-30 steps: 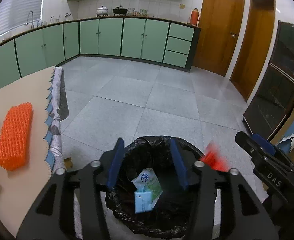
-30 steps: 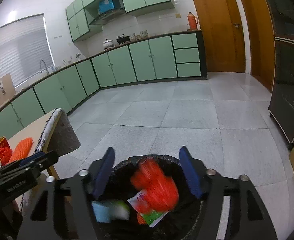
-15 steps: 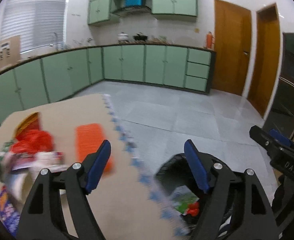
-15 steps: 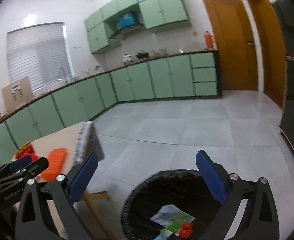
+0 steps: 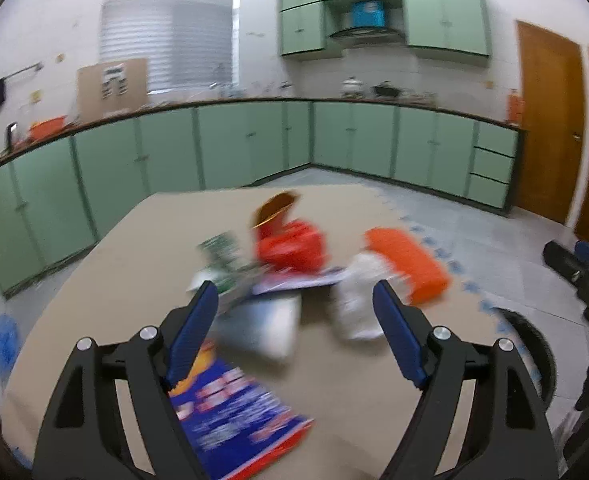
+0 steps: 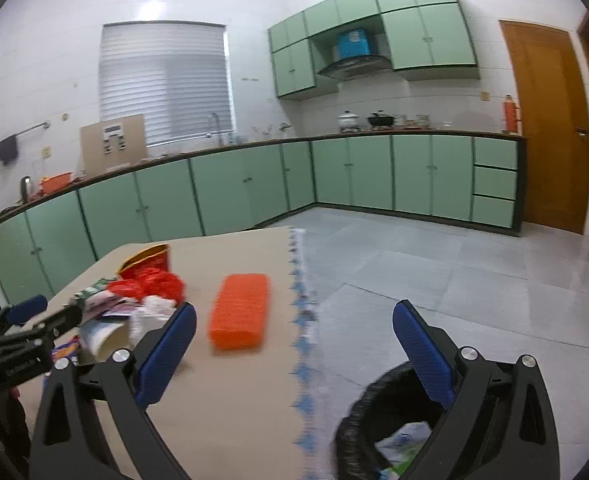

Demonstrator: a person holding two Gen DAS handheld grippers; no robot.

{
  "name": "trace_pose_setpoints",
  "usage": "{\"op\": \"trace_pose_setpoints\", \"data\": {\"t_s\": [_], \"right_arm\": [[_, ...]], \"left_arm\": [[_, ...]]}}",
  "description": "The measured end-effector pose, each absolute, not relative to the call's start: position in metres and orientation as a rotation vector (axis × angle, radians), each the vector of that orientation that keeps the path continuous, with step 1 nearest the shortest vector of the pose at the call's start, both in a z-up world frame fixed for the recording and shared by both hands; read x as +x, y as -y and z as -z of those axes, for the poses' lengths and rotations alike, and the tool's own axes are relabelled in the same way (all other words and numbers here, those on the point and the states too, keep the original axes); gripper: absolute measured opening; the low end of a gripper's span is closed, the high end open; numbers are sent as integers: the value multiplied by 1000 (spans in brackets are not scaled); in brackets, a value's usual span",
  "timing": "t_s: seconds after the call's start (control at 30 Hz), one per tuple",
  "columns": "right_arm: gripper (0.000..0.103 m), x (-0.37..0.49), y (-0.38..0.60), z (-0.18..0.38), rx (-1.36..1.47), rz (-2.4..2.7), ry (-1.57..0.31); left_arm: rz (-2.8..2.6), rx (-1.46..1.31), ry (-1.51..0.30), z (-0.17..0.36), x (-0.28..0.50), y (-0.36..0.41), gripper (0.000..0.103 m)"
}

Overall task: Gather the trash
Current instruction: 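Grasp the blue chip bag with the left gripper and lift it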

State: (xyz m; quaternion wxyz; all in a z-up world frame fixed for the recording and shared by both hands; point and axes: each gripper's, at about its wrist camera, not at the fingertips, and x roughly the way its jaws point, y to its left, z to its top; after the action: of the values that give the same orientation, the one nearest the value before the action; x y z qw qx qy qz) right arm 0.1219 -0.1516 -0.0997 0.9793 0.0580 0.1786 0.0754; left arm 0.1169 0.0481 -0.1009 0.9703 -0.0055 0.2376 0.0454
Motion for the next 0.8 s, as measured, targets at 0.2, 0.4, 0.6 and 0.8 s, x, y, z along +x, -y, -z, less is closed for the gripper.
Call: {"op": "trace_pose_setpoints", "data": {"t_s": [0.2,0.4,0.6,0.8], "right_arm": [[97,122,106,108,71,-221,-387],[97,118,85,113,31,-260,-402],[97,115,81,116,14,-265,-405],[97,117,79,125,9,-269,-427]], "left_arm": [[-176,-40,-547,123,101,-88,79],[-208,-86,-608,143,94,-103,82],[-209,-117,-663,160,95,-108,82],[-207,-152,-699,172,93,-111,84]]}}
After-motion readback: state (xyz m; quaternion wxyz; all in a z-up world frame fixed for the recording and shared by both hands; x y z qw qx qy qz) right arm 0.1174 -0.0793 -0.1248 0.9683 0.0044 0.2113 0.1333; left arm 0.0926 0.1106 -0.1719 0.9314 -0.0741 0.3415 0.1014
